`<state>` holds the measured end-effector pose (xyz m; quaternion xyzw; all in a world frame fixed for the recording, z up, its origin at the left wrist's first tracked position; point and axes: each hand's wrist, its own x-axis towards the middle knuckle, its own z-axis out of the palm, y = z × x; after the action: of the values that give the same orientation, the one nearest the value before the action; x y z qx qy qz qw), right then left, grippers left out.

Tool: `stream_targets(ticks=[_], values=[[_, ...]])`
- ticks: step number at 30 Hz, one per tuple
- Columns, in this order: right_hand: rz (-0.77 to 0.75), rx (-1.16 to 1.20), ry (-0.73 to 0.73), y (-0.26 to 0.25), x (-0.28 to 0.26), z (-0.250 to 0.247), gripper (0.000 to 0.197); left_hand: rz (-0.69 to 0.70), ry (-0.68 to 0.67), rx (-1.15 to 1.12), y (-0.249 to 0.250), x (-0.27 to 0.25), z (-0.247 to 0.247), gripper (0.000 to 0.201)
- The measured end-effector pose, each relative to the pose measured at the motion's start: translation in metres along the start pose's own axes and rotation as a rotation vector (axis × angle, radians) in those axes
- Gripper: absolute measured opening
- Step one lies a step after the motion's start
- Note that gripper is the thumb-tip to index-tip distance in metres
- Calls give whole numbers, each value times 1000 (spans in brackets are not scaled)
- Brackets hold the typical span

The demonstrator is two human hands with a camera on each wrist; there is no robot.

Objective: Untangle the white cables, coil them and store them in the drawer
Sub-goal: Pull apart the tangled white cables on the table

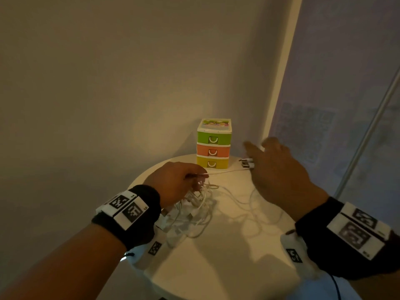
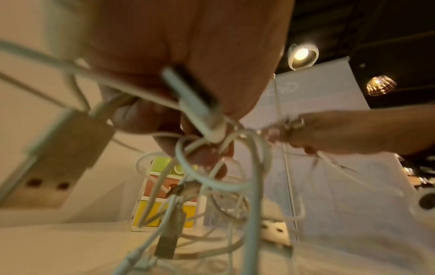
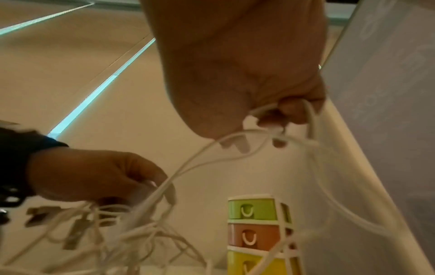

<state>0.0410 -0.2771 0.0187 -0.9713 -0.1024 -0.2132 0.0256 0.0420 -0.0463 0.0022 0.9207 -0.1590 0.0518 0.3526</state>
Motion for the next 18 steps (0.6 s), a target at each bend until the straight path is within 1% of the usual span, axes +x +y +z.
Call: stream_targets(ticks=[2, 3, 4, 6, 7, 8, 9, 11, 13, 15, 18], values=[[-195, 163, 45, -15, 0, -2, 48, 18, 26, 87, 5, -1, 2, 32], [-283, 212, 14, -22, 0, -1, 45, 32, 18, 141, 9, -2, 3, 30], [-324, 255, -56, -28, 0, 1, 42, 50, 7, 189, 13, -2, 4, 28], [-297, 283, -218, -40, -7, 8, 34, 92, 0, 247, 20, -1, 5, 26], [-283, 283, -247, -45, -10, 11, 29, 105, 0, 253, 20, -1, 6, 25], [-268, 284, -229, -48, -11, 12, 24, 109, -2, 240, 19, 0, 7, 22], [-251, 284, -180, -48, -10, 11, 20, 95, -6, 218, 17, 0, 8, 16], [-222, 296, -65, -43, -5, 6, 20, 56, -2, 175, 11, -1, 8, 6], [-198, 310, -11, -36, -1, -1, 27, 30, 9, 120, 7, 0, 7, 7], [-179, 358, 31, -33, -1, -7, 29, 33, 17, 128, 7, 1, 3, 6], [-146, 491, 178, -30, -3, -11, 30, 33, -24, 181, 4, 4, -1, 5]])
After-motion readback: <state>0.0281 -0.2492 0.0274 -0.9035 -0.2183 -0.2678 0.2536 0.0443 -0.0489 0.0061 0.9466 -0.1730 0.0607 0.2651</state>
